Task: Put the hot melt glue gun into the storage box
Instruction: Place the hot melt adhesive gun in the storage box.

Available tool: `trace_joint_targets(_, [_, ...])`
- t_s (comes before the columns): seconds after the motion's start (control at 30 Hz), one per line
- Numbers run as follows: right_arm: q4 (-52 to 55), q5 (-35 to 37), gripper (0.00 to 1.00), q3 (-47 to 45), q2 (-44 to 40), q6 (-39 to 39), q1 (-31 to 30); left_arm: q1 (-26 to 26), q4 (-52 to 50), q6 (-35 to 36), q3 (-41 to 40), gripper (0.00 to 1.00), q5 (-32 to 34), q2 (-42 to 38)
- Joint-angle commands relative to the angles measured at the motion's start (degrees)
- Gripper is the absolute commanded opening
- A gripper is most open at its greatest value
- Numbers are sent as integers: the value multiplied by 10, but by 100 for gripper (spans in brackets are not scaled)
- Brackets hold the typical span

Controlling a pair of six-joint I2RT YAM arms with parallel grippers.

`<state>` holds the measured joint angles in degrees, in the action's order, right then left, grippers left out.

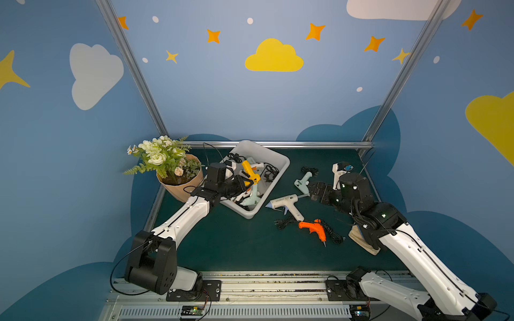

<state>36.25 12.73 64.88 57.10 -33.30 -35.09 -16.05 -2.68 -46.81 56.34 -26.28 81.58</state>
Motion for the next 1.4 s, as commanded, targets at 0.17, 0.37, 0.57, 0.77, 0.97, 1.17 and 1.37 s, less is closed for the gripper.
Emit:
trace_joint_targets(0.17, [-11, 16, 98, -10, -11, -10, -4, 19, 34, -76, -22, 3, 11, 9])
trace_joint_targets(0.37, [-14, 14, 98, -13, -12, -14, -5, 19, 53, -117, -48, 4, 35, 9])
trace_joint_targets(0.57, [-11, 15, 98, -13, -13, -16, -4, 20, 61, -124, -45, 10, 37, 38])
trace_joint_targets(0.77, [-1, 23, 98, -14, -20, -17, -6, 33, 77, -130, -37, 14, 33, 77])
trace_joint_targets(0.97, [-1, 26, 98, -22, -29, -18, -5, 40, 105, -141, -14, 31, 7, 123])
trace_joint_targets(1.17, [-2, 30, 98, -22, -32, -18, -5, 29, 131, -146, 8, 56, -27, 149])
trace_joint_targets(1.37, [5, 35, 98, -21, -31, -16, -6, 23, 95, -126, 16, 79, 1, 112])
